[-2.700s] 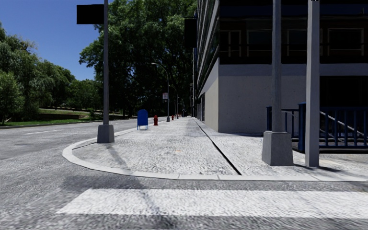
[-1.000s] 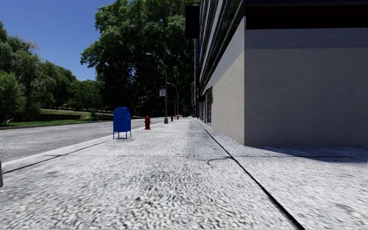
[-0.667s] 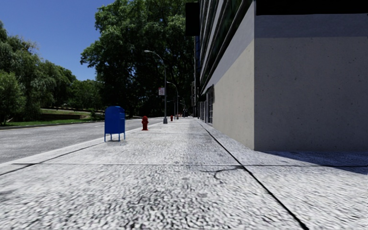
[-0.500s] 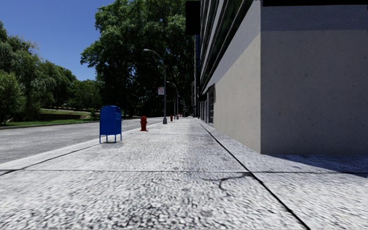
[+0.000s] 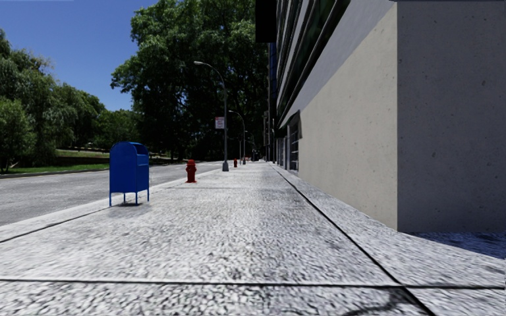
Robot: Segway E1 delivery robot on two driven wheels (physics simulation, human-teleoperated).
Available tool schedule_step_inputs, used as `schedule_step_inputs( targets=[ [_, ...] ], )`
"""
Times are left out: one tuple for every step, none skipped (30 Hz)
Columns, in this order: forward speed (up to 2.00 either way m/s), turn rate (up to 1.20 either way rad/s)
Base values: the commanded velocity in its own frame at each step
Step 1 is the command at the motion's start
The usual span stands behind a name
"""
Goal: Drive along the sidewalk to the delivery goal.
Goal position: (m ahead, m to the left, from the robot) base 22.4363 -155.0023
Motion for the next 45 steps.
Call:
schedule_step_inputs(
  targets=[
    [2.0,0.0],
    [2.0,0.0],
    [2.0,0.0],
    [2.0,0.0],
    [2.0,0.0],
    [2.0,0.0],
    [2.0,0.0],
    [2.0,0.0],
    [2.0,0.0],
    [2.0,0.0],
    [2.0,0.0],
    [2.0,0.0],
    [2.0,0.0],
    [2.0,0.0],
    [2.0,0.0],
    [2.0,0.0],
    [2.0,0.0],
    [2.0,0.0],
    [2.0,0.0],
    [2.0,0.0],
    [2.0,0.0],
    [2.0,0.0],
    [2.0,0.0],
    [2.0,0.0],
    [2.0,0.0],
    [2.0,0.0],
    [2.0,0.0],
    [2.0,0.0],
    [2.0,0.0],
    [2.0,0.0],
    [2.0,0.0],
    [2.0,0.0],
    [2.0,0.0],
    [2.0,0.0],
    [2.0,0.0],
    [2.0,0.0],
    [2.0,0.0],
    [2.0,0.0],
    [2.0,0.0],
    [2.0,0.0],
    [2.0,0.0],
    [2.0,0.0],
    [2.0,0.0],
    [2.0,0.0],
    [2.0,0.0]
  ],
)
